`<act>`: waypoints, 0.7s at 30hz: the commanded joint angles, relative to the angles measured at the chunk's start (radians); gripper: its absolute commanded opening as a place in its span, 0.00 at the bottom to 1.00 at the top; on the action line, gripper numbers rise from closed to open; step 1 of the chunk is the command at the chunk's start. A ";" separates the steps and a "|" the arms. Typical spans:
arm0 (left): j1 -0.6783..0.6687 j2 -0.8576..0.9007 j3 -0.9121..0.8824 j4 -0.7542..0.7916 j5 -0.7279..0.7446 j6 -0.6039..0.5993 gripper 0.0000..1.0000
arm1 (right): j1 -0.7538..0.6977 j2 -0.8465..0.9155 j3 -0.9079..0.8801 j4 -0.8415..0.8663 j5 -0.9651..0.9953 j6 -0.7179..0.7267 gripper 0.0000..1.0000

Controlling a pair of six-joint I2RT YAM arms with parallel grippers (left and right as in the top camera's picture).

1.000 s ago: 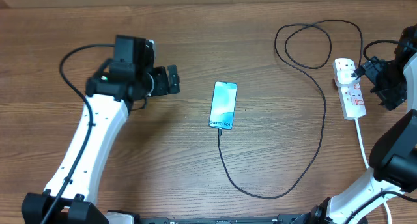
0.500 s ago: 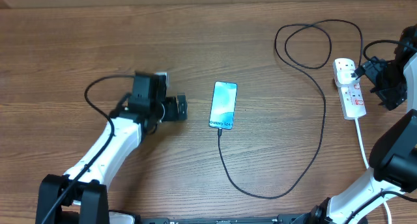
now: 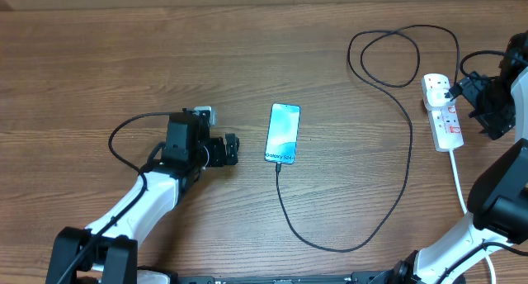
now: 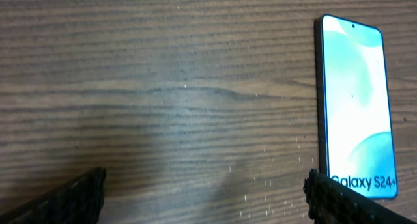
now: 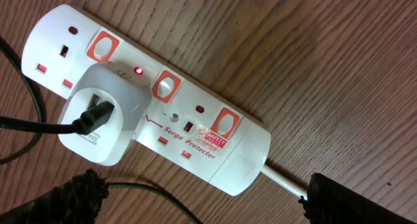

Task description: Plug charger to phone and switch on socket

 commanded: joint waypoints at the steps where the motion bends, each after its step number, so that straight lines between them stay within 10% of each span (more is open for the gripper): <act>1: -0.008 -0.043 -0.037 0.017 0.019 0.015 0.99 | 0.001 -0.030 0.023 0.002 -0.002 -0.007 1.00; 21: -0.005 -0.287 -0.378 0.280 -0.020 0.015 0.99 | 0.001 -0.030 0.023 0.002 -0.002 -0.007 1.00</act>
